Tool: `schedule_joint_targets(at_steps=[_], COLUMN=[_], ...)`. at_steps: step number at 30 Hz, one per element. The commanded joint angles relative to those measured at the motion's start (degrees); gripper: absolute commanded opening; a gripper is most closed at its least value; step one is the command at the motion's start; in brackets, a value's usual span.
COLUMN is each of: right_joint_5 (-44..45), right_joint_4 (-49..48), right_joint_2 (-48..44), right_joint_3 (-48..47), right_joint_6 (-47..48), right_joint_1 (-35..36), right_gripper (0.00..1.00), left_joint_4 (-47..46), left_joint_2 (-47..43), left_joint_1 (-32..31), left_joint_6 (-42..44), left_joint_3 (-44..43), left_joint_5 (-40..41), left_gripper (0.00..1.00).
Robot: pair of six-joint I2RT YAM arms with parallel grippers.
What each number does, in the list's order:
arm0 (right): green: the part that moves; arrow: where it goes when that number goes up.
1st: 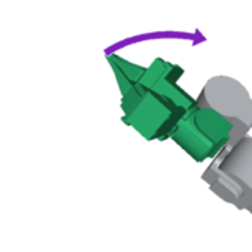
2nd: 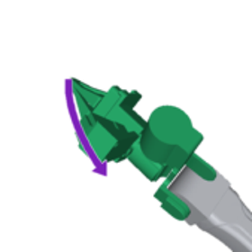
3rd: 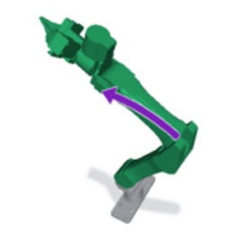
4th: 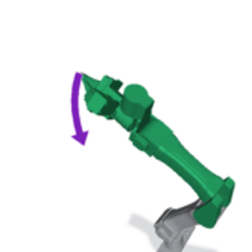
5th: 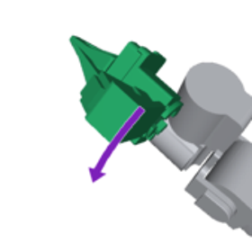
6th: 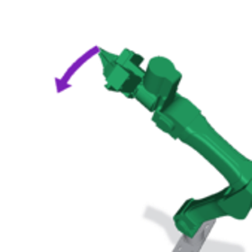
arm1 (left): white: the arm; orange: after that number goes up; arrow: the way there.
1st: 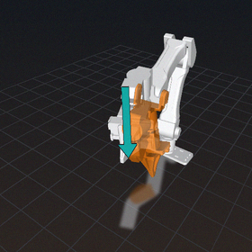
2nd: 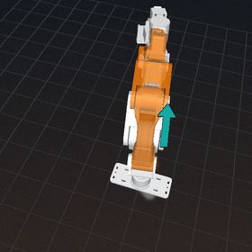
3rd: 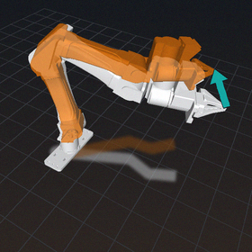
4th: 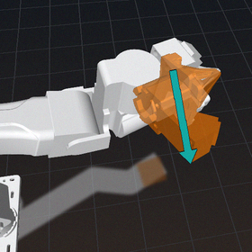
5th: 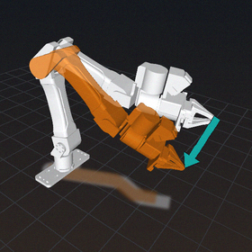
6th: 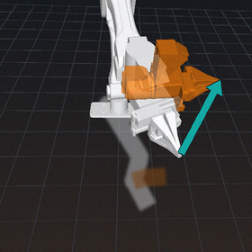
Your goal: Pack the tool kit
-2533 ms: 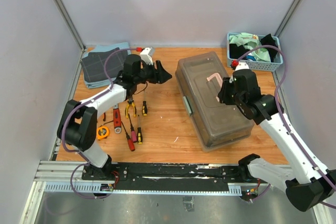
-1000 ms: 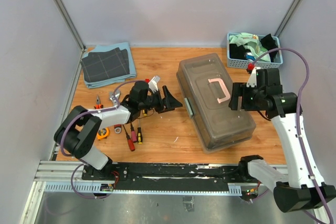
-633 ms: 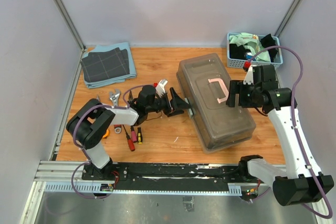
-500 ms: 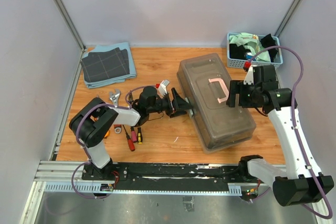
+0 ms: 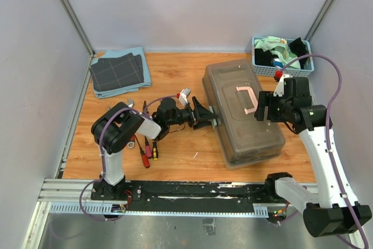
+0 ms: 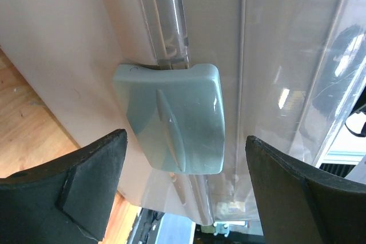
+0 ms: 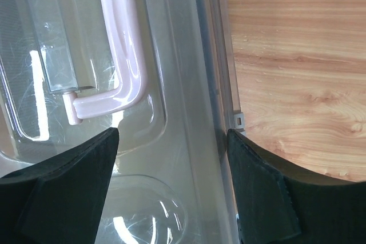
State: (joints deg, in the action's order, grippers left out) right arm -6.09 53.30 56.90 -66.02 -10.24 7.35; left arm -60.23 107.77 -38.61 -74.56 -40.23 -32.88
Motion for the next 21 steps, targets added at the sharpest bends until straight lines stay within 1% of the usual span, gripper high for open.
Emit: schedule_joint_targets(at_steps=[1,11,15,17,19,21], right_joint_5=[-2.6,-4.38,-4.91,-5.04,-5.02,-4.95], right_joint_4=[7.84,8.66,8.58,8.62,8.61,8.56], right_joint_2=[-0.11,0.73,1.14,1.34,1.56,1.91], right_joint_3=[3.6,4.44,4.66,4.82,4.71,4.5], right_joint_6=[1.01,1.6,1.76,2.05,2.38,2.71], right_joint_1=[-0.33,-0.36,-0.33,-0.34,-0.4,-0.37], right_gripper=[0.73,0.69,0.67,0.65,0.64,0.63], left_joint_4=[-8.13,-17.55,-18.93,-18.57,-17.41,-15.96], left_joint_2=[3.9,9.95,10.54,10.26,9.66,8.92], left_joint_1=[-1.29,-1.29,-1.29,-1.29,-1.29,-1.29], left_joint_6=[-1.31,-4.07,-4.64,-4.25,-3.51,-2.51], left_joint_3=[-4.23,-9.07,-10.07,-10.38,-10.35,-10.23], left_joint_5=[1.49,-0.45,-1.48,-1.89,-2.0,-2.25], left_gripper=[0.88,0.85,0.76,0.65,0.43,0.24])
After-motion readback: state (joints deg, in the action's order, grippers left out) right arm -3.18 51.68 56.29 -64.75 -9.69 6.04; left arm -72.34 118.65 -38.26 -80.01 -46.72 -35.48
